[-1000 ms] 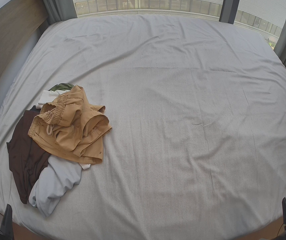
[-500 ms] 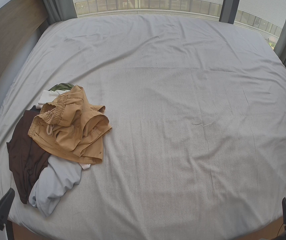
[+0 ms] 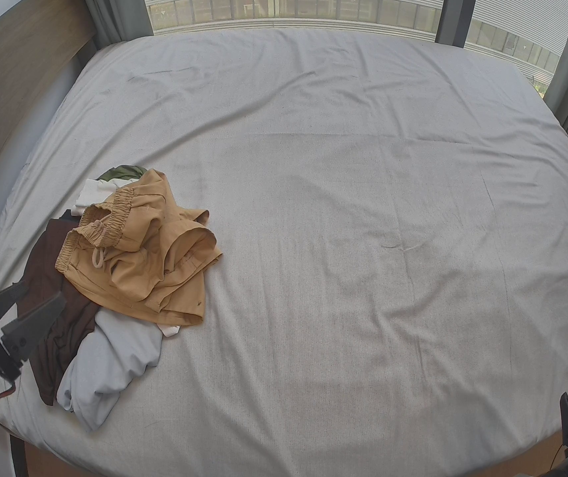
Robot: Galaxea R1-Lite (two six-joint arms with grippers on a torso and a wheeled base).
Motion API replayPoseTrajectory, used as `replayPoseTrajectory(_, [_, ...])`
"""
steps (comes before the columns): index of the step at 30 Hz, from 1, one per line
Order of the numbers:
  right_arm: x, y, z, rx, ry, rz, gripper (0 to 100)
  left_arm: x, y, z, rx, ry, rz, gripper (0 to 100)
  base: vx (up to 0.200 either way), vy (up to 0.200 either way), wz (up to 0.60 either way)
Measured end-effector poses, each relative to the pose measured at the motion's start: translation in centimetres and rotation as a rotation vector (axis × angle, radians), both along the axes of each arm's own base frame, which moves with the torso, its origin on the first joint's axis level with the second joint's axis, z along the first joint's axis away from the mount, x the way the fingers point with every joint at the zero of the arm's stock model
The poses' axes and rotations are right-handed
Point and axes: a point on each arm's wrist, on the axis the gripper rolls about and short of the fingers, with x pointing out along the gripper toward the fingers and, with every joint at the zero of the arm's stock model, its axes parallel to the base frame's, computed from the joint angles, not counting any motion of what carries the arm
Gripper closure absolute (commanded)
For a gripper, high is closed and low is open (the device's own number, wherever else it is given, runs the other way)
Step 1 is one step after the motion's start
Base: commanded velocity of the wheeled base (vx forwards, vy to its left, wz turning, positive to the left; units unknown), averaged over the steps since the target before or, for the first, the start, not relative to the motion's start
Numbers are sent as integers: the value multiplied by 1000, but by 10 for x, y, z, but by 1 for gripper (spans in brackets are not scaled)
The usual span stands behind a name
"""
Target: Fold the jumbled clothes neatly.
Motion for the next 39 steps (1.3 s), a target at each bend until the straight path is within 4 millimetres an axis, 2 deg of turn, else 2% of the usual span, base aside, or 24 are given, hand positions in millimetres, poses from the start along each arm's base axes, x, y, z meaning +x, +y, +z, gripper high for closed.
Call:
replayPoseTrajectory(10, [0, 0, 0, 0, 0, -1, 0, 45, -5, 9, -48, 88, -19, 0, 0, 0, 0])
replayPoseTrajectory(20, [0, 0, 0, 0, 0, -1, 0, 96, 4, 11, -68, 77, -6, 0, 0, 0, 0])
replayPoseTrajectory(32, [0, 0, 0, 0, 0, 0, 0, 159, 11, -3, -80, 49, -6, 0, 0, 0, 0])
replayPoseTrajectory(39, [0, 0, 0, 0, 0, 0, 0, 184, 12, -6, -137, 84, -58, 0, 0, 0, 0])
